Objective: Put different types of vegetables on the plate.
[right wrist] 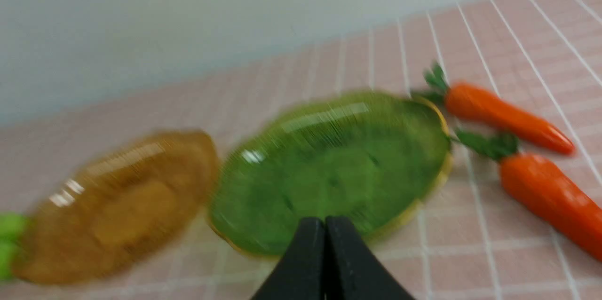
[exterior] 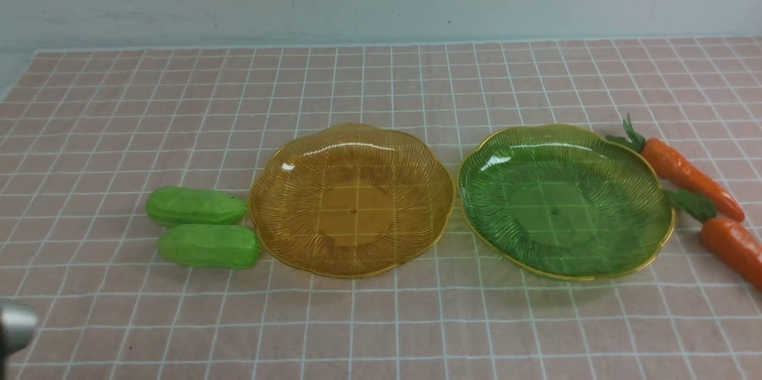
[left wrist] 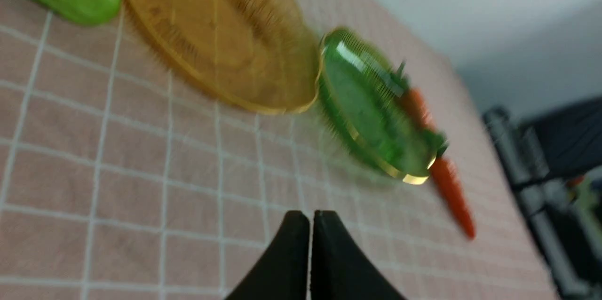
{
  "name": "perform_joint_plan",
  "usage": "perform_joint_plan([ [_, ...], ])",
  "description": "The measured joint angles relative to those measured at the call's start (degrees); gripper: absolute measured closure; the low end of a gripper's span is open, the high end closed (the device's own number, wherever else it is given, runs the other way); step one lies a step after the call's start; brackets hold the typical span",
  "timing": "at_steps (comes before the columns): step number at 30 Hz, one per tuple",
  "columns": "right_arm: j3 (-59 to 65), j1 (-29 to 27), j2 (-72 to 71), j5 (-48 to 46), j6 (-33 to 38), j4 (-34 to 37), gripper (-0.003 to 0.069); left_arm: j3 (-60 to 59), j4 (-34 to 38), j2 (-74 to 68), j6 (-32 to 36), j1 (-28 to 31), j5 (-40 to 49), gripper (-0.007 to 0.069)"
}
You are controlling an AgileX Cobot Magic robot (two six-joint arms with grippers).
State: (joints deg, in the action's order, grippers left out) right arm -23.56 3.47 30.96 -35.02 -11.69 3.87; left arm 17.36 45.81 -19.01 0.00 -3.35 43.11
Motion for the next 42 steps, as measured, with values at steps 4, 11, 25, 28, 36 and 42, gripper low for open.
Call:
perform_joint_plan([
  [4, -7.63, 0.00, 17.49, -6.03, -11.31, -14.86, 0.0641, 4.28, -4.30, -11.07, 5.67, 0.00, 6.93, 0.0624],
  [11, -20.43, 0.00, 43.19, -11.61, -15.04, -24.63, 0.0410, 5.50, -5.12, -18.28, 11.67, 0.00, 8.39, 0.0551],
  [25, -40.42, 0.00, 74.98, -22.08, -10.48, -31.87, 0.0202, 5.50, -5.36, -18.98, 14.14, 0.00, 10.58, 0.0386],
  [28, -41.64, 0.00, 75.62, -22.27, -10.23, -34.91, 0.0204, 5.50, -5.36, -18.98, 14.14, 0.00, 10.63, 0.0386],
  [36, -41.98, -2.08, 79.95, -21.18, -8.51, -34.03, 0.0308, 5.50, -5.36, -18.98, 14.14, 0.00, 11.96, 0.0386],
  [42, -42.54, -2.46, 79.47, -21.73, -5.54, -33.37, 0.0379, 5.50, -5.36, -18.98, 14.14, 0.00, 11.96, 0.0386],
])
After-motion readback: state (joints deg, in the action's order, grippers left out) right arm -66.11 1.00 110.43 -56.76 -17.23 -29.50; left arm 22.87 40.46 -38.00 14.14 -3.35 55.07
